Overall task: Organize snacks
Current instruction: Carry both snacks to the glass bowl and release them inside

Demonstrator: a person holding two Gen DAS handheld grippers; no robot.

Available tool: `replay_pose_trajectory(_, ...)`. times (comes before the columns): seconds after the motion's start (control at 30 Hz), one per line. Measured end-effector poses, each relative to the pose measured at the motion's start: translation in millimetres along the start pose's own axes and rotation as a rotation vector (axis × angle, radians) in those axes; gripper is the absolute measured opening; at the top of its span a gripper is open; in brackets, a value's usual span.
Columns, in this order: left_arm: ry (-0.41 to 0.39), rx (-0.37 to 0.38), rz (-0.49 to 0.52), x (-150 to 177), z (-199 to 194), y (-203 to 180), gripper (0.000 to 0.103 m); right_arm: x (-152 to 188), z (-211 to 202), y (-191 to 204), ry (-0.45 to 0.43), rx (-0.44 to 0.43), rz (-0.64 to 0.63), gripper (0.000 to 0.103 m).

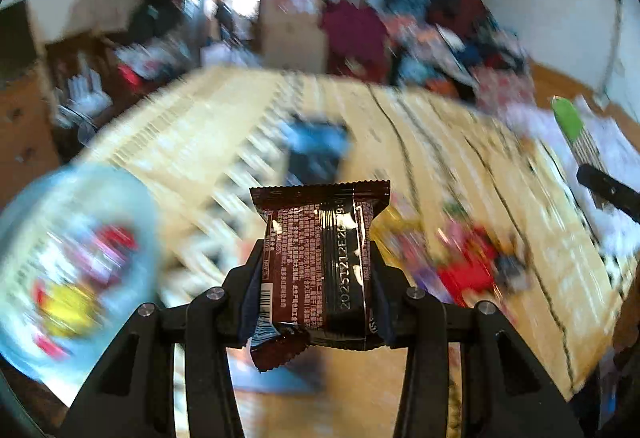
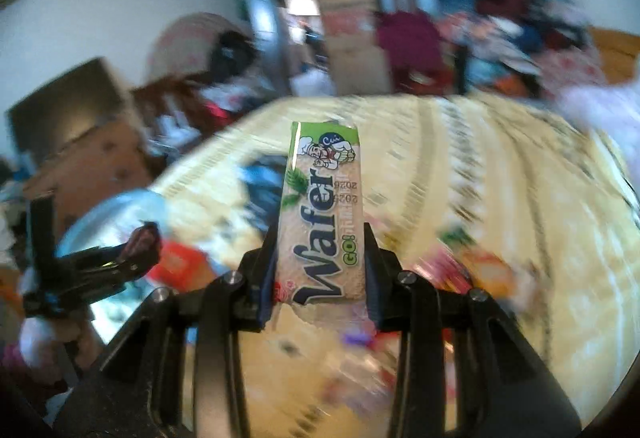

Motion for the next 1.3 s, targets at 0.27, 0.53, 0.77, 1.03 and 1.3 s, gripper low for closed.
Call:
replay_pose_trajectory(0.27, -0.113, -0.277, -0.141, -77, -26, 184, 0.047, -68, 96, 161, 0.063, -0.294, -0.133, 0.037)
replay_pose_trajectory(0.53, 0.002, -0.396, -0.248, -71, 2, 312, 0.047, -56, 189, 272, 0.241, -0.466, -0.184, 0.037)
replay_pose_trajectory(0.77, 0.065, -0.390, -0.307, -40, 18, 350, 0.047, -34, 235, 317, 0.357, -0.496, -0.222, 0.037)
replay_pose_trajectory(1.03, 0.067, -0.386, -0.327, -30, 12, 364, 0.047, -22, 258, 340, 0.407, -0.486, -0.233, 0.037)
replay_pose_trajectory(1.3, 0.061, -0.416, -0.327, -28, 10, 370, 0.073, -15, 265, 356, 0.423, -0.490, -0.244, 0.039)
Point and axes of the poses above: each gripper's, at about its wrist camera, not at the fingertips, and z roughly the way its jaws point, y to its left, x to its underside, the point moved 9 cm from there along z, roughly the way its jaws point, and after that the axes turned 11 degrees about -x, right-handed, at the moved point
